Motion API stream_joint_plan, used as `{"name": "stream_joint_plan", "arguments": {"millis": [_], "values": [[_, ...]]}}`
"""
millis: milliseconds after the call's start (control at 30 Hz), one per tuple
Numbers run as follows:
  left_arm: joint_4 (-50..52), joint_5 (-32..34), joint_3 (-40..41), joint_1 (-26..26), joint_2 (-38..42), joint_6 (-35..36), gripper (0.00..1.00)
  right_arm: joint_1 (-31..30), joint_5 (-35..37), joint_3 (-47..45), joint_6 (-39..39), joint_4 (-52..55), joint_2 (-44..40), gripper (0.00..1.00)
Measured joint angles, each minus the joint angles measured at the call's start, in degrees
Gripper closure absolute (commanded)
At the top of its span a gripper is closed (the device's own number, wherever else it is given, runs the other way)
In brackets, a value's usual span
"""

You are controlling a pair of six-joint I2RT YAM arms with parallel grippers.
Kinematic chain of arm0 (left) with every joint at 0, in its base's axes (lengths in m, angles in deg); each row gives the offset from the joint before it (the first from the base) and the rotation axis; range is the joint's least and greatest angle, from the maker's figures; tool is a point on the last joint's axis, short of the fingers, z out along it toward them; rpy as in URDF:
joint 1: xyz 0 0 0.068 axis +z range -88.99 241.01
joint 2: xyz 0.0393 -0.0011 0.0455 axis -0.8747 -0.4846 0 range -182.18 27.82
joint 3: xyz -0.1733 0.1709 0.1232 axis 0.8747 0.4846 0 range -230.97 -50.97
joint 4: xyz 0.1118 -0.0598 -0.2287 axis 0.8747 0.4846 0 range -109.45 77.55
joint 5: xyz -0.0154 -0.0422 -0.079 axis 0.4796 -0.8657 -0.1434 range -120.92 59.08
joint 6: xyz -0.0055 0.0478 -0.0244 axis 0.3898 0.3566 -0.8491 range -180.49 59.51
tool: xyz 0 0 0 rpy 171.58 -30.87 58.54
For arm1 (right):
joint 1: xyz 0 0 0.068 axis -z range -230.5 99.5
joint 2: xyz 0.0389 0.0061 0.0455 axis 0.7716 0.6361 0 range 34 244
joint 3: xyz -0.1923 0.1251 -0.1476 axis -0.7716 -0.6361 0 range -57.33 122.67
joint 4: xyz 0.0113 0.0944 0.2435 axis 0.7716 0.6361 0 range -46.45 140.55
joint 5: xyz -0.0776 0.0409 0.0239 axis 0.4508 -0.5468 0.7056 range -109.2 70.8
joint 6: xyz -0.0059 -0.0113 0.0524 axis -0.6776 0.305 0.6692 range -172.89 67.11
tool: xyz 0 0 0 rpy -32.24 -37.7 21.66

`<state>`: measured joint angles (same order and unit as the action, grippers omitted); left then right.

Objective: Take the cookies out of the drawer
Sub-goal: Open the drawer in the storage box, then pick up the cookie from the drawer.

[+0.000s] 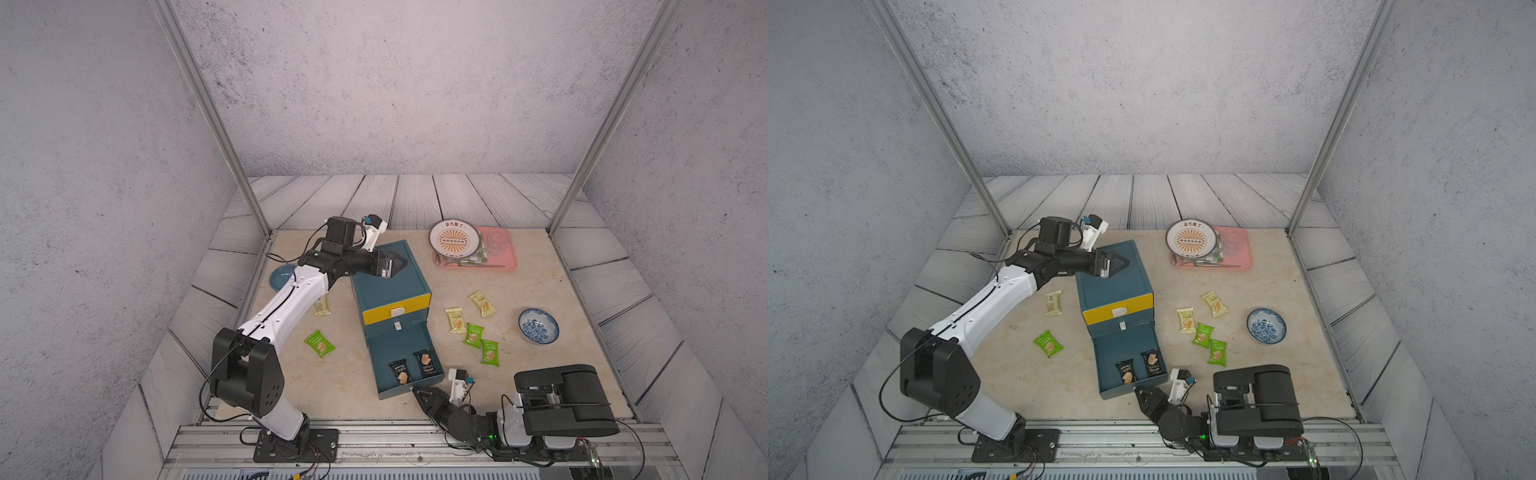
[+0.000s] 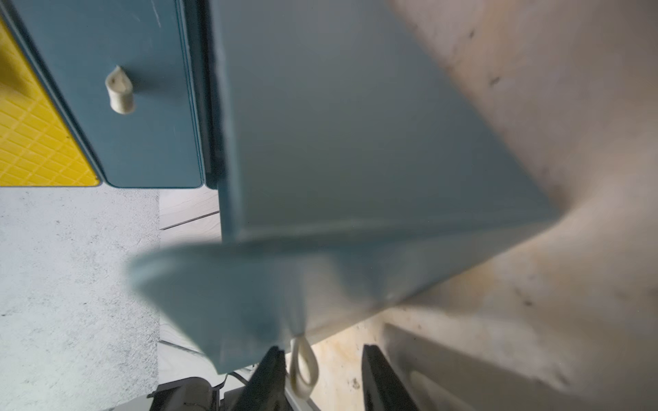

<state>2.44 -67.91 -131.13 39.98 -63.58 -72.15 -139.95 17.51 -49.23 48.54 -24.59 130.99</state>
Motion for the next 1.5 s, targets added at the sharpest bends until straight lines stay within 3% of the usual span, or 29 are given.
{"name": "stream_joint_plan", "arguments": {"millis": [133,333,467,533,633,767,900,1000,1200,1500], "values": [[5.05,0.57,-2.67,1.11,0.02,-1.14,0.02,0.0,-0.07,0.28,-0.66,10.69,-13.09,0.45],[13.53,2.51,-4.31,3.82,3.15,-5.16,0.02,0.0,-0.15,11.37,-2.34,51.65,-45.11,0.39],[14.97,4.0,-0.68,4.44,11.54,-8.9,0.01,1.97,-2.4,18.84,-4.98,73.5,-60.37,0.39],[15.43,4.83,2.73,4.42,17.59,-10.93,0.01,4.87,-5.22,21.62,-6.93,81.53,-63.25,0.39],[17.27,6.51,8.17,4.07,26.53,-13.84,0.02,12.15,-12.74,27.91,-12.28,91.93,-59.41,0.39],[22.1,10.12,15.23,2.01,35.19,-17.35,0.01,21.14,-24.76,45.86,-24.35,104.15,-40.87,0.4],[28.09,13.97,22.4,0.26,42.93,-22.25,0.01,23.1,-33.57,66.88,-36.96,112.65,-20.9,0.4],[32.46,16.33,24.5,-0.74,47.95,-25.33,0.01,23.8,-38.75,75.91,-44.19,117.66,-11.47,0.41],[37.51,19.63,28.74,-5.79,53.44,-30.29,0.04,25.59,-46.25,77.88,-52.39,121.94,-2.93,0.42],[41.81,26.1,35.08,-15.91,53.55,-36.57,0.05,26.51,-50.75,79.6,-59.41,122.79,4.94,0.44]]}}
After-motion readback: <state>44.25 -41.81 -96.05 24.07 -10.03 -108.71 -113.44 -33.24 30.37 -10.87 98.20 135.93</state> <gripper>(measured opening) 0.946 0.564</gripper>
